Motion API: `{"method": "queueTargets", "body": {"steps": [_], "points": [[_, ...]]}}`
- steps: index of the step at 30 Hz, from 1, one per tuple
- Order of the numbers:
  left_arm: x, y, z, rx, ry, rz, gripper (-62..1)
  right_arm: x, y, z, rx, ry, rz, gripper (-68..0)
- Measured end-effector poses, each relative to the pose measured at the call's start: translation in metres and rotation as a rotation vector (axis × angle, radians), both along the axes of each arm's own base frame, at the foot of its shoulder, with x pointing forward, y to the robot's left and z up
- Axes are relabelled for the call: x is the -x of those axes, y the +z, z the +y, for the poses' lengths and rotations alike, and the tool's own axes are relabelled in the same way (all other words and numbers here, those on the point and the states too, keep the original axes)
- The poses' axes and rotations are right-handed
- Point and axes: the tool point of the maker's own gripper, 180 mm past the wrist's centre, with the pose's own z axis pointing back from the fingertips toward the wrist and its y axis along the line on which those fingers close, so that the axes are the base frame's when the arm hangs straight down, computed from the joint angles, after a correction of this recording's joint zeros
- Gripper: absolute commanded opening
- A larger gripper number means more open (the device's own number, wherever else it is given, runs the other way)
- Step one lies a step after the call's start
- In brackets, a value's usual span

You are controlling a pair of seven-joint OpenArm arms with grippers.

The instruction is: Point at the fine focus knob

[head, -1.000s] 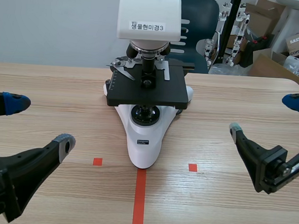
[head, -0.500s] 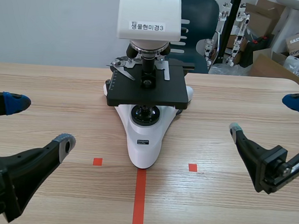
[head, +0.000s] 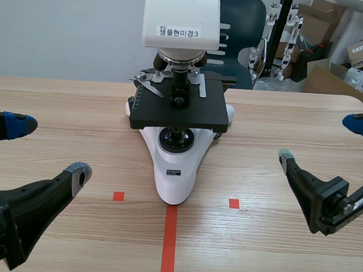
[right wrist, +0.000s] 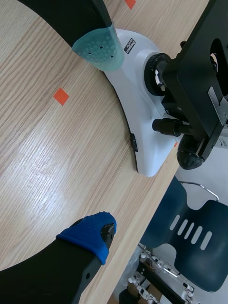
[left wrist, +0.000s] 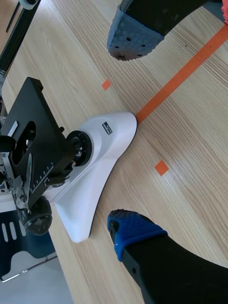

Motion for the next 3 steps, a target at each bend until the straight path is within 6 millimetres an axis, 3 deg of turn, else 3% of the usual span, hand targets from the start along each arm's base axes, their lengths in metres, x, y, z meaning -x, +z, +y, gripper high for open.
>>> {"method": "queueTargets", "body": {"steps": [3], "points": [[0.0, 0.0, 0.0, 0.0, 0.0, 0.0, 1.4, 0.0, 0.0, 0.0, 0.0, 0.0, 0.0, 0.4]]}}
